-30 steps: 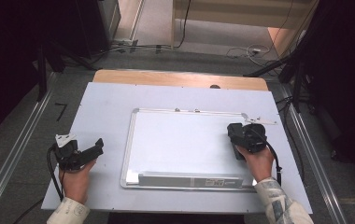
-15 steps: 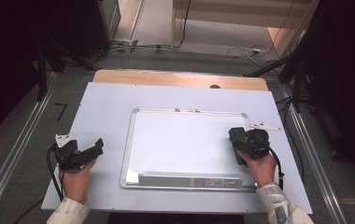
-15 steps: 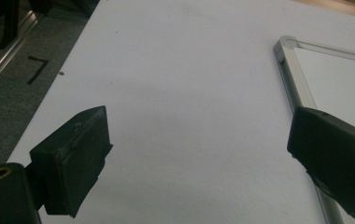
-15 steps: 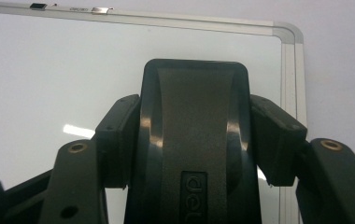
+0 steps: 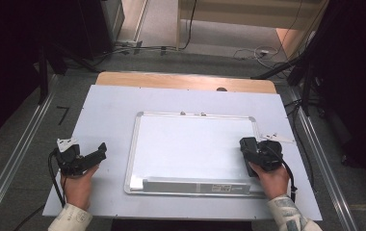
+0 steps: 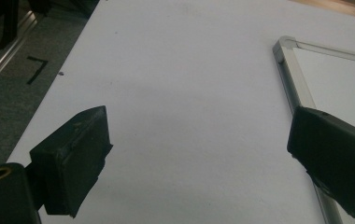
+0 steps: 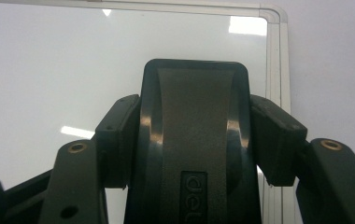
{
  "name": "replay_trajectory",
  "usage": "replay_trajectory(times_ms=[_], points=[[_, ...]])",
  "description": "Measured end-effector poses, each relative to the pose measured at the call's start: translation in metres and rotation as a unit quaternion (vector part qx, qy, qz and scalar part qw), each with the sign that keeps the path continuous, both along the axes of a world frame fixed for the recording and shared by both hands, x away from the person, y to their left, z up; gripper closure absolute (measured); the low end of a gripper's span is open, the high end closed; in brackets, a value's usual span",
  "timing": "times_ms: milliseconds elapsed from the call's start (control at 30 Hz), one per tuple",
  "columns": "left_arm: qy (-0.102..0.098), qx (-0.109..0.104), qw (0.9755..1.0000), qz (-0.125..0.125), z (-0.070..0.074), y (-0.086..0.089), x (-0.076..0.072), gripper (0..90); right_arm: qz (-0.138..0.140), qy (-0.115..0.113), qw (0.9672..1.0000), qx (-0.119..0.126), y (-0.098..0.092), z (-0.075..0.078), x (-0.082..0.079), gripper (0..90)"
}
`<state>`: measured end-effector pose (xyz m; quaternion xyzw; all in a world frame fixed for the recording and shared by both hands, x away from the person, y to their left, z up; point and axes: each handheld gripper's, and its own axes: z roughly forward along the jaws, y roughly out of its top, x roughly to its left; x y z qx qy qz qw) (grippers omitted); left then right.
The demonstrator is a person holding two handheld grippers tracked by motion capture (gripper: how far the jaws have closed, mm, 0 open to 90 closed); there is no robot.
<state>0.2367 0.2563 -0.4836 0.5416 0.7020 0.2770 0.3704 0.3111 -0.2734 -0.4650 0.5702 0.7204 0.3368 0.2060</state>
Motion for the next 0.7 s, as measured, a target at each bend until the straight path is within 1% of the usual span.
replay_trajectory(times_ms=[167,233,333,567,700], points=[[-0.002,0.0,1.0,0.0,0.0,0.0,0.0,6.3,0.0,-0.002,0.9999,-0.01,0.0,-0.001,-0.008,37.6],[-0.002,0.0,1.0,0.0,0.0,0.0,0.0,6.3,-0.004,-0.001,1.0,-0.007,0.0,-0.001,-0.011,37.6],[-0.001,0.0,1.0,-0.001,0.0,0.0,0.0,6.3,-0.009,-0.003,0.9999,-0.011,0.001,-0.002,-0.016,37.6],[-0.002,0.0,1.0,0.0,0.0,0.0,0.0,6.3,-0.019,0.004,0.9996,-0.02,0.003,-0.006,-0.021,37.5],[-0.003,-0.002,1.0,0.0,0.0,0.0,0.0,6.3,-0.027,0.01,0.9994,-0.019,0.003,-0.008,-0.026,37.5]])
